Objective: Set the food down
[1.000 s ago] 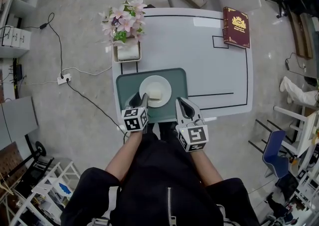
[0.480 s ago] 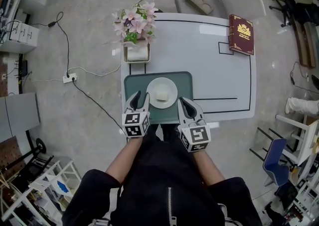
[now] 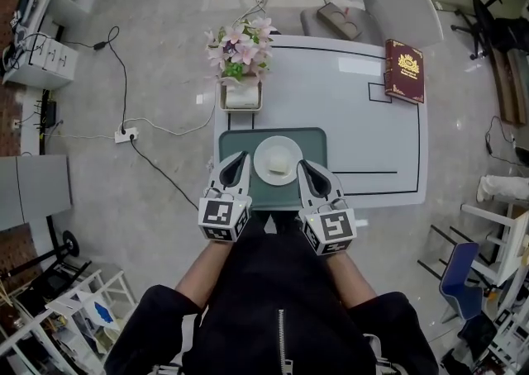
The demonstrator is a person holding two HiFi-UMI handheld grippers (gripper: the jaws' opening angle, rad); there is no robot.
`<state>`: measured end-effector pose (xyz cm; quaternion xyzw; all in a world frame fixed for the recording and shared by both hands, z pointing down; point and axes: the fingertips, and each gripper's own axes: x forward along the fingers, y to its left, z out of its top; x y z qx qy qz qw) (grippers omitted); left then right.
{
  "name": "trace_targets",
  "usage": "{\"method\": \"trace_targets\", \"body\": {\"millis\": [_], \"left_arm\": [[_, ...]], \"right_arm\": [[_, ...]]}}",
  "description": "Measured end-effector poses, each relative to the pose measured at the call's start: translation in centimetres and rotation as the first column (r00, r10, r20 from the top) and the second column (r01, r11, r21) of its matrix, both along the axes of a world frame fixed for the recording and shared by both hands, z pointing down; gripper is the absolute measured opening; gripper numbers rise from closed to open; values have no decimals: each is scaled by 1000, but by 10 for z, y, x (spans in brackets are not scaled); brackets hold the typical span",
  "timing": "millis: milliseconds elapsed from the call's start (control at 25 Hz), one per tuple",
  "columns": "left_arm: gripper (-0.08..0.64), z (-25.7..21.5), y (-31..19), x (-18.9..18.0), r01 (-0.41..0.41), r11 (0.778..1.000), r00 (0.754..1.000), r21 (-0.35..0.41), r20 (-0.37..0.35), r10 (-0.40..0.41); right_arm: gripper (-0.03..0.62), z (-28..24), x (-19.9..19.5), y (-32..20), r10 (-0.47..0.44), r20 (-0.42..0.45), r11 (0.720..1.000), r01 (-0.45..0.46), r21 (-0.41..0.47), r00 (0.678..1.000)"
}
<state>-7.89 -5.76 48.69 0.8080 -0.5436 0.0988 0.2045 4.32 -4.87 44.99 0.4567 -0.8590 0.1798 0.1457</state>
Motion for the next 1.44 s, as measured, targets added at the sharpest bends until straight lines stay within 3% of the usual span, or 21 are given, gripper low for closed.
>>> {"method": "trace_targets", "body": {"millis": [200, 560, 1440], "left_arm": [[6, -27, 10, 11, -66, 997, 997, 44, -30, 68], [6, -69, 17, 19, -126, 983, 992, 137, -3, 128], [6, -69, 21, 36, -170, 976, 985, 137, 13, 170]], "right_arm": [[9, -14, -5, 3, -10, 2, 1000, 10, 9, 1000], [8, -26, -8, 13, -9, 10, 1000, 9, 25, 1000], [8, -27, 2, 22, -9, 7, 1000, 8, 24, 1000]]}}
